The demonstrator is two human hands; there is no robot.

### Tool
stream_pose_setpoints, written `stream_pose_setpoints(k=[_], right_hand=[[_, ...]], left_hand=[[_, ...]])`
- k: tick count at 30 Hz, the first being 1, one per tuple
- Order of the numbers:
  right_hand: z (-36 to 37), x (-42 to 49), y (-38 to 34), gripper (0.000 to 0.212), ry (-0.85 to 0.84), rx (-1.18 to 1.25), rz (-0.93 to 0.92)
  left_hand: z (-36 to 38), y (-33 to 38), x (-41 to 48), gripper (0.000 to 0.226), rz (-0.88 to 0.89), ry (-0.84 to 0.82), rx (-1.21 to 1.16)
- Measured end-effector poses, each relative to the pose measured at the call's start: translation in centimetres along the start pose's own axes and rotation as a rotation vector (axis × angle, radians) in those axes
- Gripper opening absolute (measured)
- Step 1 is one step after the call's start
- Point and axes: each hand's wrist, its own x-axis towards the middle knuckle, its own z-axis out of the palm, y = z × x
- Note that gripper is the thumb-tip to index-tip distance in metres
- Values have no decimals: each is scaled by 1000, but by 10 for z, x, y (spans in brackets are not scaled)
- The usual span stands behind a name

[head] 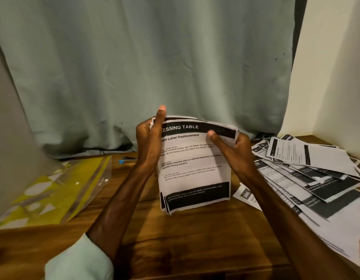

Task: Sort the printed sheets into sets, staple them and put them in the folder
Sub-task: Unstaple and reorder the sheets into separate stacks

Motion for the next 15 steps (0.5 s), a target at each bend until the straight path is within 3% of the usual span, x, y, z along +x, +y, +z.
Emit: stream_pose_setpoints(k=[8,15], right_hand=[[10,6,-20,16,144,-9,-8],[13,3,-25,20,181,5,-13]], left_hand=[[10,-4,-1,43,79,102,56],[5,-8,-1,21,38,128,47]])
